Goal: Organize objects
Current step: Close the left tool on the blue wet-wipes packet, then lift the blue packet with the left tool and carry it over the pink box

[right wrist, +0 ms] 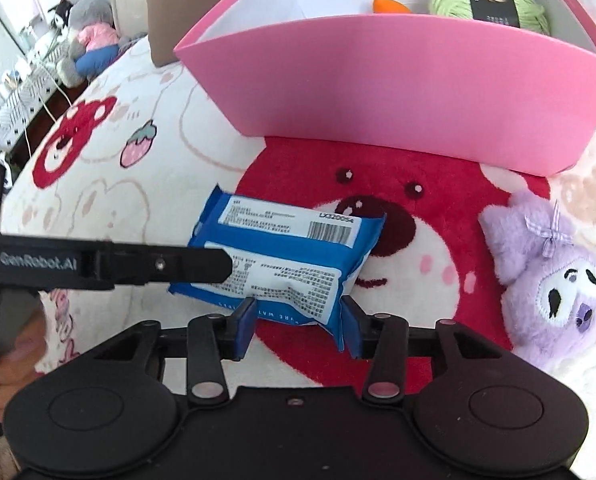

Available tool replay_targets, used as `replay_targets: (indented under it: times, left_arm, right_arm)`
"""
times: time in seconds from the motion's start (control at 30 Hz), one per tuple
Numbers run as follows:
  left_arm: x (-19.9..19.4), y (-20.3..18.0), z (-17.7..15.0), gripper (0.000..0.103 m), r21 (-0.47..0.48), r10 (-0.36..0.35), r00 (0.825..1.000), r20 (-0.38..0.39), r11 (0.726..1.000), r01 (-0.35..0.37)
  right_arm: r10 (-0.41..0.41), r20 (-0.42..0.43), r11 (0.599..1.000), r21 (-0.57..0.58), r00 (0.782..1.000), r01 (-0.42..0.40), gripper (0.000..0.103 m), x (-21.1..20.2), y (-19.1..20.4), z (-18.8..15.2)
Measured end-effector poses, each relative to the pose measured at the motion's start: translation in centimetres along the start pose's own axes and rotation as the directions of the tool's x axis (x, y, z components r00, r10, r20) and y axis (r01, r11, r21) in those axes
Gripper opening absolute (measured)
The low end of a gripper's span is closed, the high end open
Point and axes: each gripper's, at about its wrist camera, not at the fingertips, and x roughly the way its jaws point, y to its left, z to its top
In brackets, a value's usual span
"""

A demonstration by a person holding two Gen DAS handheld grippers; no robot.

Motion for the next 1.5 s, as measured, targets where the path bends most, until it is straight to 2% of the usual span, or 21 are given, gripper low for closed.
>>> replay_targets:
  times: [0.27, 0.37, 0.53, 0.7, 0.83, 1.07, 1.17, 1.4, 1.5]
  left_arm:
    - [-0.1, -2.2, -0.8, 0.043, 0.094, 0.102, 0.994, -0.034, 0.991, -0.099]
    - [-0.3, -2.5, -0.9, 0.044, 0.106, 0.102, 0.994, -0.04, 0.99, -0.097]
    - [-1.6, -2.5, -1.2, 0.044, 0.082, 0.071, 0.996, -0.059, 0.994, -0.066]
    - [-2.7, -3.7, -1.4, 0.044, 0.123, 0.089, 0.995, -0.043, 0.989, -0.083]
    - [-2.6, -4.4, -1.9, 0.047, 0.141, 0.119, 0.991, -0.056, 0.984, -0.111]
    - [-2.9, -5.4, -2.5, 0.05, 0.124, 0.119, 0.991, -0.063, 0.986, -0.111]
    - [-3.4, -5.0, -2.2, 0.051, 0.062, 0.092, 0.994, -0.064, 0.994, -0.088]
    - [-5.3, -6.4, -1.5, 0.051, 0.044, 0.071, 0.997, -0.023, 0.997, -0.07]
    - [-6.4, -6.9, -1.0, 0.055, 0.01, 0.068, 0.998, -0.003, 0.998, -0.068]
  right_arm:
    - [-0.054, 0.033, 0.993, -0.106, 0.998, 0.057, 0.051, -1.2, 2.1, -1.4]
    - [-0.072, 0.044, 0.986, -0.146, 0.996, 0.078, 0.051, -1.9, 2.7, -1.8]
    - [-0.043, 0.051, 0.988, -0.148, 0.998, 0.05, 0.056, -3.5, 3.1, -2.4]
    - [-0.044, 0.069, 0.986, -0.156, 0.997, 0.054, 0.064, -4.7, 4.3, -2.9]
    - [-0.061, 0.067, 0.983, -0.17, 0.996, 0.071, 0.065, -5.0, 4.7, -3.0]
    - [-0.082, 0.107, 0.971, -0.214, 0.991, 0.103, 0.067, -6.4, 5.2, -3.4]
    - [-0.089, 0.144, 0.963, -0.239, 0.986, 0.122, 0.068, -7.2, 5.7, -3.5]
    - [-0.094, 0.204, 0.945, -0.29, 0.974, 0.152, 0.068, -9.7, 6.3, -2.7]
    - [-0.074, 0.227, 0.934, -0.326, 0.971, 0.147, 0.068, -10.9, 6.6, -2.5]
